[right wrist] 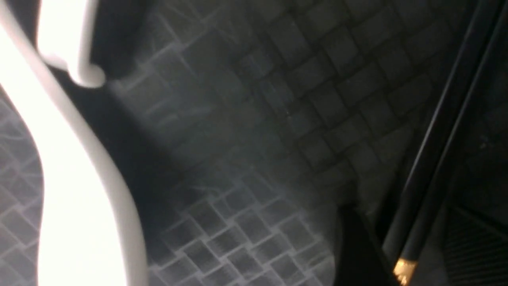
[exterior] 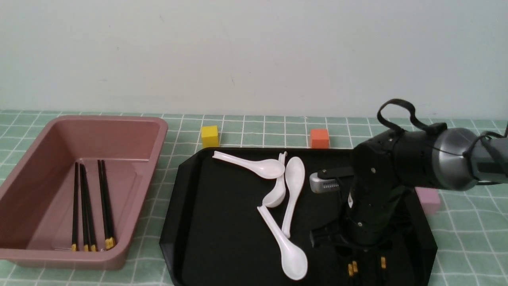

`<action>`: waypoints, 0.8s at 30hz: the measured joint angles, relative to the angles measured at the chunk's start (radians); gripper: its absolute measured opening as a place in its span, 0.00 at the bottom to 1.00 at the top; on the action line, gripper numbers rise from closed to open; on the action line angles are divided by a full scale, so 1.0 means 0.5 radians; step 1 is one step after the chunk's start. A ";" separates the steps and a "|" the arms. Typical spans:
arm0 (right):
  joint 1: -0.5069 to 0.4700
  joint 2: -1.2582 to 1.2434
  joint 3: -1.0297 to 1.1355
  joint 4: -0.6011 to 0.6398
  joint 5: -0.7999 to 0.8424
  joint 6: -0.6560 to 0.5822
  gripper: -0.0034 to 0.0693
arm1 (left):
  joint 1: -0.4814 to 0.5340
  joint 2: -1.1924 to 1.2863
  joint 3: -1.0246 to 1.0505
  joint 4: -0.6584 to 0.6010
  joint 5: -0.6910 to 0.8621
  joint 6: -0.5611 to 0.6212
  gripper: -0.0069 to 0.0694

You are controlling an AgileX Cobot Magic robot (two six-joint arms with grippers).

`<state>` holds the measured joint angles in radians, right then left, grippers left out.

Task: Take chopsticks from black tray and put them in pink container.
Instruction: 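Move the gripper over the chopsticks on the black tray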

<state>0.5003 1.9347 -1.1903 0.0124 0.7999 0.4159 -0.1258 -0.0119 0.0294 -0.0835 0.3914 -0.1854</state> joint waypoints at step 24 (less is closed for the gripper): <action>0.014 -0.450 -0.357 0.100 0.512 -0.002 0.24 | 0.000 0.000 0.000 0.000 0.000 0.000 0.40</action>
<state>0.5074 1.7099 -1.3686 0.0623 1.0560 0.4150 -0.1258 -0.0119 0.0294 -0.0835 0.3914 -0.1854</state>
